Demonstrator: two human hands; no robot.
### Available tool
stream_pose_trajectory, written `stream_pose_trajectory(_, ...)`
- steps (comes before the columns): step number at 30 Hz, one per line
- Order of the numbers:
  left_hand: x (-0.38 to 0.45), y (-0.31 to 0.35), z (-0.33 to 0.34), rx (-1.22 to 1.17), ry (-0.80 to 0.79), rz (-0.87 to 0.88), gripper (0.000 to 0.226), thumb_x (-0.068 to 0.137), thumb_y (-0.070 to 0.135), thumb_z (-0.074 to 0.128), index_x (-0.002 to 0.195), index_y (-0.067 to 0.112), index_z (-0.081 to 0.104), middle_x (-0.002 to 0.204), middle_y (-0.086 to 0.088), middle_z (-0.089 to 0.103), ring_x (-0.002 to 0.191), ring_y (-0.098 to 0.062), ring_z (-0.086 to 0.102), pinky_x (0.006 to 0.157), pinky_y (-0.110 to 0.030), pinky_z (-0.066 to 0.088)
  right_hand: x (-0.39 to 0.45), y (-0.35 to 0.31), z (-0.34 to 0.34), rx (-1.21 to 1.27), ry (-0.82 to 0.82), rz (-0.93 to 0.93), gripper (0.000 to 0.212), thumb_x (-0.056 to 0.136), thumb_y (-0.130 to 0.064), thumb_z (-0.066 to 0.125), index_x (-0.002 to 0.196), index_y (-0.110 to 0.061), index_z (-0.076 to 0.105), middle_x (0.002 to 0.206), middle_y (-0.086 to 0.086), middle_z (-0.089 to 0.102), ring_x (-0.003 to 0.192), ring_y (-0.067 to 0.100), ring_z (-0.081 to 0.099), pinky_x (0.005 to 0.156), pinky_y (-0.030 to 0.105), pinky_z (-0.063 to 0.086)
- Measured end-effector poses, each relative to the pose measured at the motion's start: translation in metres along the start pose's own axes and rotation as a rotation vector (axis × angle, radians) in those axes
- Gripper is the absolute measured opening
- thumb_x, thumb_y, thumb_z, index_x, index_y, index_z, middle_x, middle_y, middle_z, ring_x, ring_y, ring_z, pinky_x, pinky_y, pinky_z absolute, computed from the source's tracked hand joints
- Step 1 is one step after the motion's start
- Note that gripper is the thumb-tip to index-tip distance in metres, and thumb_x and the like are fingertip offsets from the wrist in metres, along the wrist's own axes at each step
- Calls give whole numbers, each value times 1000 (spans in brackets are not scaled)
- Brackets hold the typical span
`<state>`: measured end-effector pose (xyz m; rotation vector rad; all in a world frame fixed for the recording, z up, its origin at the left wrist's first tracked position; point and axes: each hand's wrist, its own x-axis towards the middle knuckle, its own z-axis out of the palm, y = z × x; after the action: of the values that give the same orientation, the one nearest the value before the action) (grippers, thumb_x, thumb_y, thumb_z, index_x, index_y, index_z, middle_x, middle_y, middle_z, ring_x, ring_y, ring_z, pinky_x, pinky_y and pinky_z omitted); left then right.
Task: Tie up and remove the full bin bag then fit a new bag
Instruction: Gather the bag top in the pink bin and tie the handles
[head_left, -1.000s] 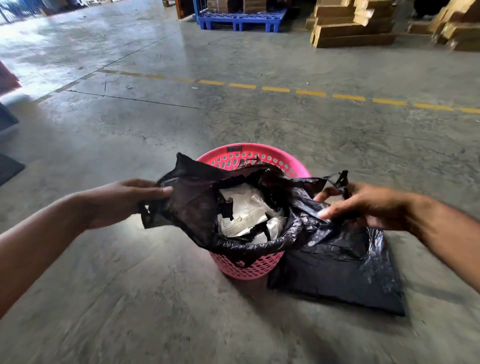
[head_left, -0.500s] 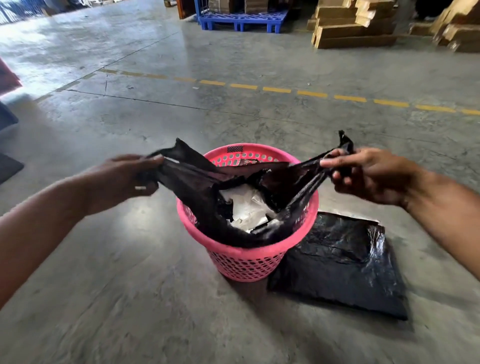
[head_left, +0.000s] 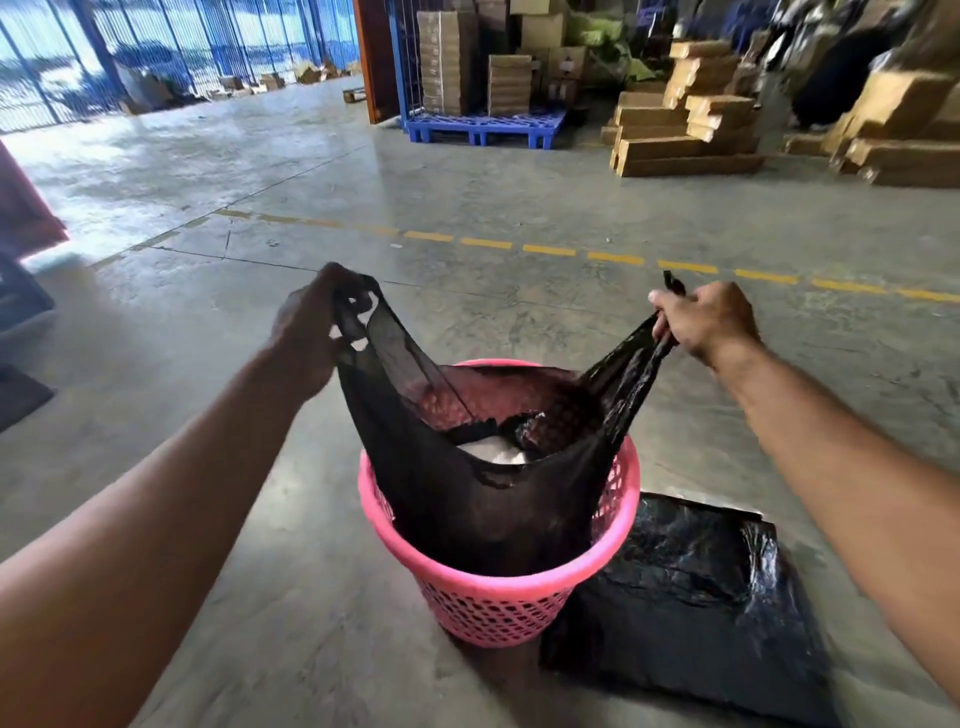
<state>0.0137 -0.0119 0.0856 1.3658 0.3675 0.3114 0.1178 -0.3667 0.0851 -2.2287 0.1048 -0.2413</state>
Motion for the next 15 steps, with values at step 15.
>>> stream_pose_trajectory(15, -27, -26, 66, 309, -466, 411, 56, 73, 8, 68, 128, 8, 56, 75, -13, 65, 73, -34, 68, 75, -35, 51, -47, -31, 32, 561, -400, -308, 31, 91, -20, 63, 61, -15, 59, 65, 14, 69, 61, 30, 64, 72, 37, 49)
